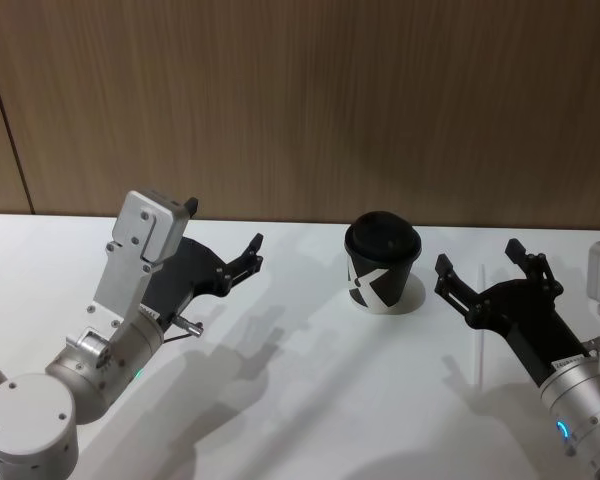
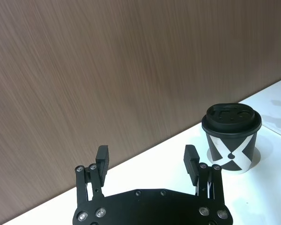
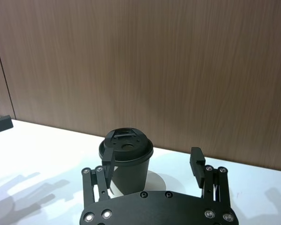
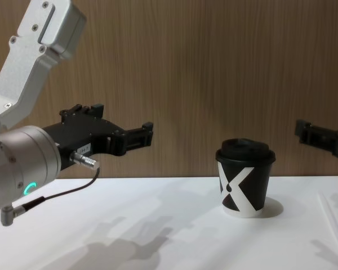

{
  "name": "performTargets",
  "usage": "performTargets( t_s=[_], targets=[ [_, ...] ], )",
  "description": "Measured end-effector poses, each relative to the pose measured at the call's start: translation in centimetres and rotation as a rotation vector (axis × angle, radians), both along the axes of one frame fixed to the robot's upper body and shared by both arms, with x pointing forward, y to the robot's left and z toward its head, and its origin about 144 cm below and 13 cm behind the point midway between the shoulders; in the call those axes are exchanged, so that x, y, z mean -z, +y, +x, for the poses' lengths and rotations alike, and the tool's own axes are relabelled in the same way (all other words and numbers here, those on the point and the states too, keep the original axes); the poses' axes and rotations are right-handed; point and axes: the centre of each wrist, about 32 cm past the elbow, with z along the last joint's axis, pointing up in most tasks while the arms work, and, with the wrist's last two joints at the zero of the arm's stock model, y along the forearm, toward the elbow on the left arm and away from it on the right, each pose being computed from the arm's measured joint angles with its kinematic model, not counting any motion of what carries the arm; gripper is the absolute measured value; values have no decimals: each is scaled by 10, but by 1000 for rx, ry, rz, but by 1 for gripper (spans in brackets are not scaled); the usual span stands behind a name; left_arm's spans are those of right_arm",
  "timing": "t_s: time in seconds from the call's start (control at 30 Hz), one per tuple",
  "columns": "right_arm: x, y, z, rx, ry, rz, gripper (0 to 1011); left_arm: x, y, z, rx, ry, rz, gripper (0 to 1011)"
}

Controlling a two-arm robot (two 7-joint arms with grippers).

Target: Pick up the straw with one hand, pass it to the other hand, and insert it into the cup.

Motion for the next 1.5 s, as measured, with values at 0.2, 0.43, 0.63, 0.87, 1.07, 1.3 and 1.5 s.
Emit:
performTargets(
  t_s=[0.2, 0.43, 0.63, 0.87, 1.07, 1.3, 1.5],
  targets=[
    [0, 0, 0, 0, 0, 0, 1001, 0, 0, 0, 0, 0, 0, 1003],
    [0, 0, 0, 0, 0, 0, 1001, 0, 0, 0, 0, 0, 0, 1003],
    [0, 0, 0, 0, 0, 0, 1001, 0, 0, 0, 0, 0, 0, 1003],
    [0, 0, 0, 0, 0, 0, 1001, 0, 0, 0, 0, 0, 0, 1004],
    [0, 0, 0, 0, 0, 0, 1001, 0, 0, 0, 0, 0, 0, 1003],
    [0, 0, 0, 0, 0, 0, 1001, 0, 0, 0, 0, 0, 0, 1003],
    [0, 0, 0, 0, 0, 0, 1001, 0, 0, 0, 0, 0, 0, 1003]
  ],
)
